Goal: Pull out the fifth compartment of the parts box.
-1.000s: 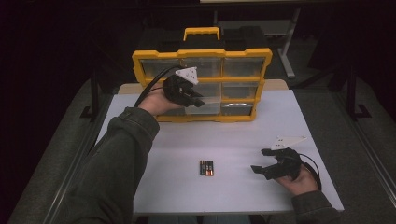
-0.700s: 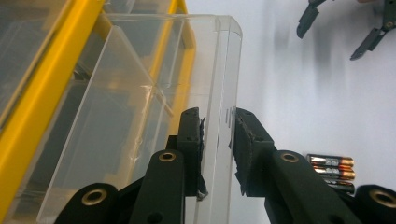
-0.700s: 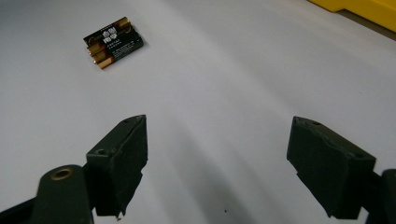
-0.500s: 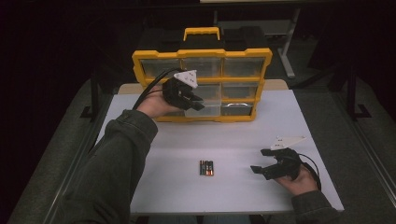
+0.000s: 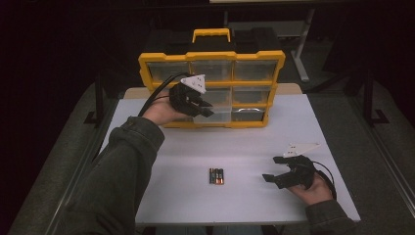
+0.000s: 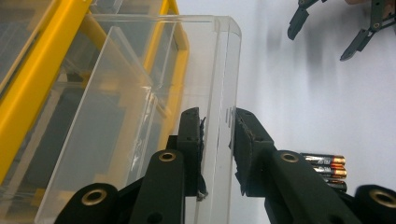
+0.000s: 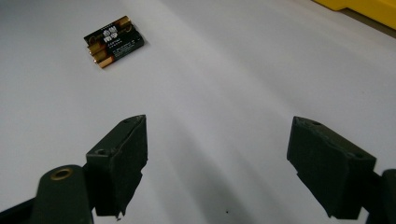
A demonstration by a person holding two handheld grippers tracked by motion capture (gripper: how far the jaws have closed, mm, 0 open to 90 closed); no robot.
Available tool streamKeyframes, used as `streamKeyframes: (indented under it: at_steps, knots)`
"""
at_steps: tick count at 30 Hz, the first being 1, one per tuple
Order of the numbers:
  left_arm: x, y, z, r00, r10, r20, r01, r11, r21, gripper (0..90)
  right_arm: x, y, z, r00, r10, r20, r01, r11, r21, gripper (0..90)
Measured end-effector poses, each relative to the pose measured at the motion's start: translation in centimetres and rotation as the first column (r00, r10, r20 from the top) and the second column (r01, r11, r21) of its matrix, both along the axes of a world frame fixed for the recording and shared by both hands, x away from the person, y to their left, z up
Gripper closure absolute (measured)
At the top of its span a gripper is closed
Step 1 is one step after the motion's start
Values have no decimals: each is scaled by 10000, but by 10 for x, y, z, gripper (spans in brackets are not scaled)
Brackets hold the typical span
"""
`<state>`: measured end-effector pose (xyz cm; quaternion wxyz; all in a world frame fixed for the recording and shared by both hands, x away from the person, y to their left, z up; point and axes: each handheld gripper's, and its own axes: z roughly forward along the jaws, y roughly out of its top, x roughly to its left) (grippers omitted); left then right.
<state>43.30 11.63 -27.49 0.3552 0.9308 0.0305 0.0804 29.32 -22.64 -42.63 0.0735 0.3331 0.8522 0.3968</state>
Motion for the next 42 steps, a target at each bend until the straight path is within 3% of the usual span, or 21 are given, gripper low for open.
streamKeyframes:
  at_steps: [7,13,20,26,29,34,42]
  knots:
    - [-2,-1,0,10000,24,25,-24,10000,9,726,0,0,0,10000,-17,-12,17,10000,35,188]
    - [-6,4,4,9990,239,-379,-270,9960,-851,593,-1,0,1,10000,-23,38,22,9997,247,186]
    - [-17,10,15,9993,225,-313,-268,9894,-1429,519,-1,2,1,10000,-47,49,47,9999,95,186]
    - [-29,29,18,9969,689,-391,-752,9780,-1944,451,0,1,1,9999,-84,98,83,9998,170,191]
    - [-34,43,18,9946,945,-423,-1017,9684,-2278,438,0,1,1,9999,-99,121,97,9998,167,193]
    - [-44,60,19,9911,1286,-345,-1331,9583,-2527,426,0,2,1,9999,-139,59,138,9998,137,192]
    - [-63,81,14,9856,1688,-145,-1670,9539,-2495,408,0,1,1,9999,-147,57,146,9998,150,194]
